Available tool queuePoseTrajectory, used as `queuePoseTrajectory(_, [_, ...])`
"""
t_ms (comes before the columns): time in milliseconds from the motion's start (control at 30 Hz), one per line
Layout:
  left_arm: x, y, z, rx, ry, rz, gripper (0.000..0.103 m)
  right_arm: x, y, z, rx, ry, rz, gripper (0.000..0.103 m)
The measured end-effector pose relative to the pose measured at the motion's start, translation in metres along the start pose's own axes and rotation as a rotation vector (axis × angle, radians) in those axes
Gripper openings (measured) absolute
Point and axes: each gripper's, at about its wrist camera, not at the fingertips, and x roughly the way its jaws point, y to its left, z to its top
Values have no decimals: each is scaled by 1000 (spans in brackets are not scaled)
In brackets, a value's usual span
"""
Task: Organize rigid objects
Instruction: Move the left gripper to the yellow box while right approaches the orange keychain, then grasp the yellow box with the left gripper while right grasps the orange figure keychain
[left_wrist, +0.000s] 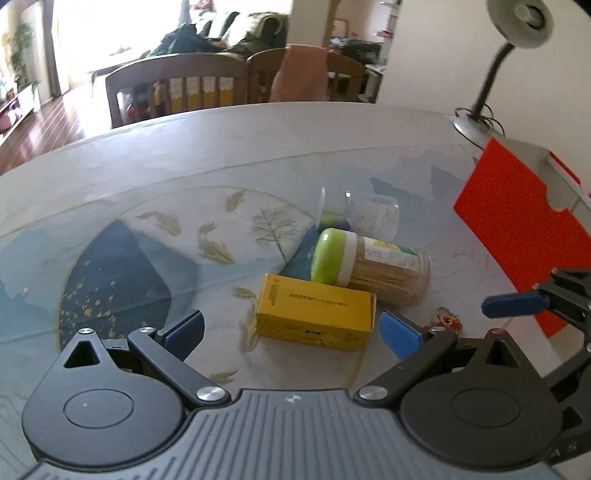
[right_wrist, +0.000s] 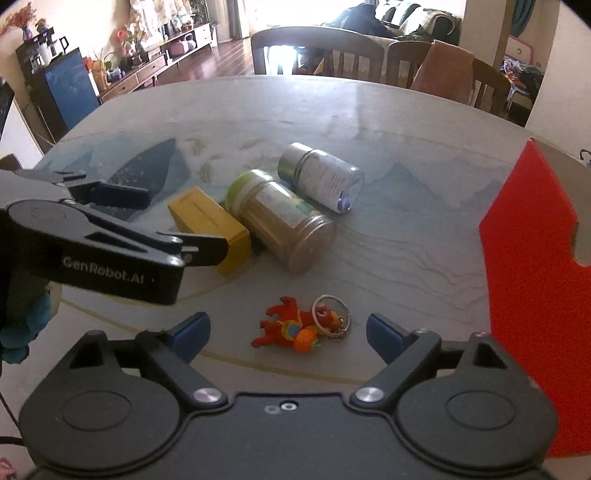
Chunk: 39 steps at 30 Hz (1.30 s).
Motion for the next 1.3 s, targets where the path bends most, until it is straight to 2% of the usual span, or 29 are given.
queuePoseTrajectory(533, [20,-13,0,78,-19,10,101,14,-3,1,-8,23,-16,76])
queuePoseTrajectory(700, [19,-12,-2,65,-20,6,100,14,-1,2,-17,20,-32,66])
queuePoseTrajectory(767, [18,-12,-3,65,-24,7,94,14,0,2,-26,18,-39,62])
queuePoseTrajectory(900, [18,-11,-3,51,-21,1,92,13,0,2,-30,18,-42,56])
queuePoseTrajectory(933, [18,-10,-3,46,-20,-1,89,13,1,2,-31,18,-44,56])
queuePoseTrajectory(967, [17,-11,-3,44,-19,-3,77,13,1,2,-34,17,-47,55])
queuePoseTrajectory(1000, [18,-12,-3,44,-14,-11,73,12,2,2,-36,15,-50,53])
queuePoseTrajectory(1067, [16,-14,-3,47,-15,-1,72,10,2,1,-37,13,-52,52])
queuePoseTrajectory(1100, [16,-14,-4,50,-15,4,72,9,3,0,-36,11,-53,42])
queuePoseTrajectory(1133, [15,-15,-4,49,-13,5,72,7,3,0,-36,13,-48,39])
queuePoseTrajectory(1300, [10,-14,-6,26,4,10,71,1,1,-3,-34,11,-50,37])
